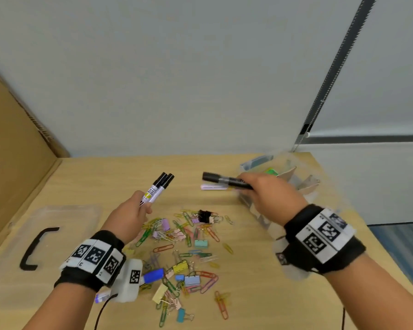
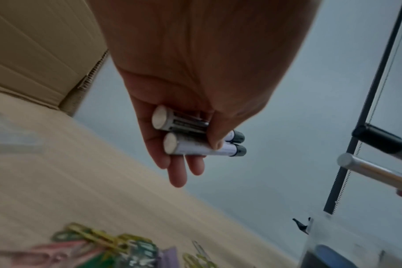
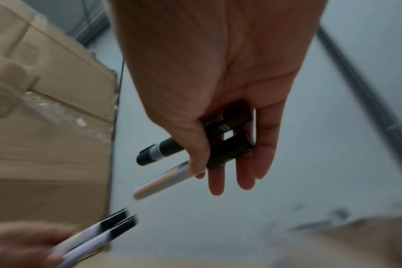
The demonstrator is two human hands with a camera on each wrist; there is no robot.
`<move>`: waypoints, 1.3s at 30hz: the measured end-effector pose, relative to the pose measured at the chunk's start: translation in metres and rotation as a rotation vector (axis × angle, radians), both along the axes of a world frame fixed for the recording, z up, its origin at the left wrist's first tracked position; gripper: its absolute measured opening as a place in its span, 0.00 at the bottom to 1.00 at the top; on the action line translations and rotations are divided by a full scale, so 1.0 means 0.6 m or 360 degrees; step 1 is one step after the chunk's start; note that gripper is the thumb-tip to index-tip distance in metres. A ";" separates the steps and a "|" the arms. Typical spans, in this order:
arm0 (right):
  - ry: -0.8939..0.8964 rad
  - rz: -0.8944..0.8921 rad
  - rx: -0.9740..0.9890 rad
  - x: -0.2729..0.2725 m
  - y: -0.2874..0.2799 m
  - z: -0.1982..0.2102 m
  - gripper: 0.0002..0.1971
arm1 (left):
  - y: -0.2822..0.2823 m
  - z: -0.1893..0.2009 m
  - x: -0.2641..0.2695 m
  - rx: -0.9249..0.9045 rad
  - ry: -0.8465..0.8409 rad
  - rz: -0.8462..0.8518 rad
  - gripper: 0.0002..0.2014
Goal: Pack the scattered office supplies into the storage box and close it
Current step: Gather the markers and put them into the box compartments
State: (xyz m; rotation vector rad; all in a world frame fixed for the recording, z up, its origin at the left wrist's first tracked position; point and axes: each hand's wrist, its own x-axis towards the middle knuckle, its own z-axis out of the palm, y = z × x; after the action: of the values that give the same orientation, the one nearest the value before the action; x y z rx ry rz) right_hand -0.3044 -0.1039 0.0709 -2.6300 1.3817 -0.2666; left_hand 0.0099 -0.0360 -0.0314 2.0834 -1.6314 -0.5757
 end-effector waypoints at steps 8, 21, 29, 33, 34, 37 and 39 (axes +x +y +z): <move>0.0561 -0.0384 0.0016 -0.174 -0.128 0.020 0.08 | -0.022 0.012 -0.094 0.0020 0.0035 -0.0060 0.10; 0.0921 -0.0101 0.0602 -0.146 -0.194 -0.003 0.09 | -0.003 0.024 -0.135 0.0064 0.0010 -0.0083 0.08; 0.0911 -0.0294 0.0522 -0.143 -0.193 -0.018 0.13 | 0.001 0.024 -0.142 0.0097 -0.0007 -0.0130 0.05; 0.1092 -0.0218 0.0548 -0.131 -0.186 -0.014 0.18 | -0.008 0.021 -0.154 0.0120 -0.0033 -0.0183 0.06; 0.1087 -0.0200 0.0544 -0.130 -0.184 -0.013 0.18 | -0.010 0.020 -0.158 0.0113 -0.0029 -0.0204 0.06; 0.0910 -0.0210 0.0588 -0.137 -0.185 -0.015 0.22 | -0.012 0.021 -0.169 0.0090 -0.0038 -0.0262 0.06; 0.0740 -0.0272 0.0634 -0.153 -0.187 -0.017 0.23 | -0.012 0.020 -0.174 0.0097 -0.0029 -0.0294 0.03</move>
State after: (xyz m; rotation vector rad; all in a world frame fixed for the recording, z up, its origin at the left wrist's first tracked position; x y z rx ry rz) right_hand -0.3963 -0.2161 0.0604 -2.3210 1.5886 0.5795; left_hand -0.0944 -0.0430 -0.0194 1.9981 -1.8519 -0.6762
